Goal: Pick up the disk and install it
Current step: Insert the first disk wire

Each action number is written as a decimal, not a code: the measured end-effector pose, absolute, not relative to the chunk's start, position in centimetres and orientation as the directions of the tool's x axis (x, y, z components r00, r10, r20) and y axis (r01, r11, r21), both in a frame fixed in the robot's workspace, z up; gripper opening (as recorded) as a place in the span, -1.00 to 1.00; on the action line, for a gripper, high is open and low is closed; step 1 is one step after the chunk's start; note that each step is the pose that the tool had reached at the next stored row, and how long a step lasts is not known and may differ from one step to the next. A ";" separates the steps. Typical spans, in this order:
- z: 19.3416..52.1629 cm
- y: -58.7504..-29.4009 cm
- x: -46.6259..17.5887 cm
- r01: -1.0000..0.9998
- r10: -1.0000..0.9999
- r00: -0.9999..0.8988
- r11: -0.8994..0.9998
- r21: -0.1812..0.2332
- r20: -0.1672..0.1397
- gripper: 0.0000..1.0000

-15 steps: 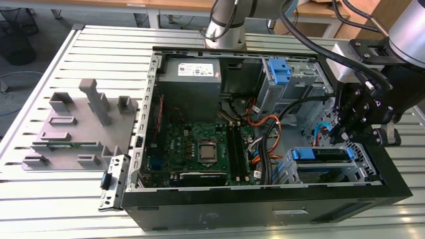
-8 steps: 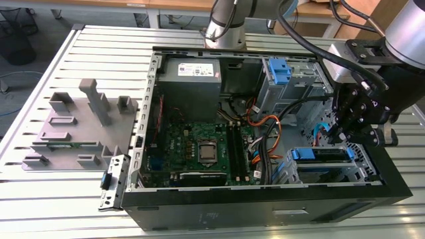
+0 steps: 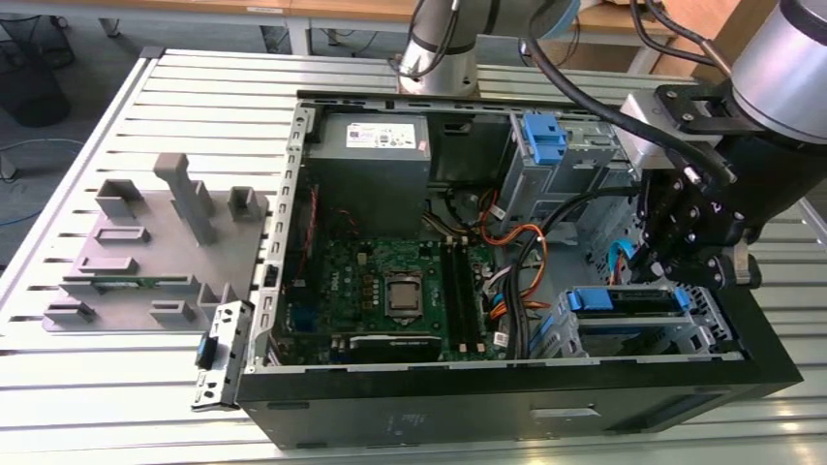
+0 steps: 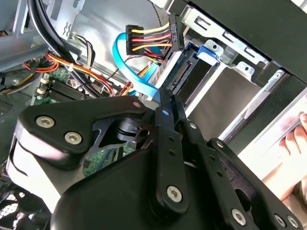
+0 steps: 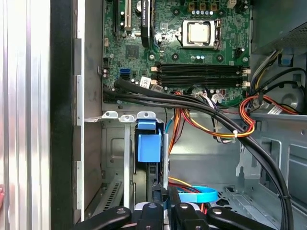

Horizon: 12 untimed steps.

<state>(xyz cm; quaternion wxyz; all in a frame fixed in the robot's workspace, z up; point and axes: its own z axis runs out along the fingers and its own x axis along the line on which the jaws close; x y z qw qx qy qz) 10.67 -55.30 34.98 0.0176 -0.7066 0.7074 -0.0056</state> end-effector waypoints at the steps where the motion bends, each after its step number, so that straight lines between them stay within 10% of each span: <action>1: 35.0 -55.3 10.6 -0.999 -1.000 0.000 0.001 -0.038 -0.017 -0.68; 12: 34.7 -55.5 9.9 -0.997 -1.000 0.003 -0.002 -0.081 -0.017 -0.68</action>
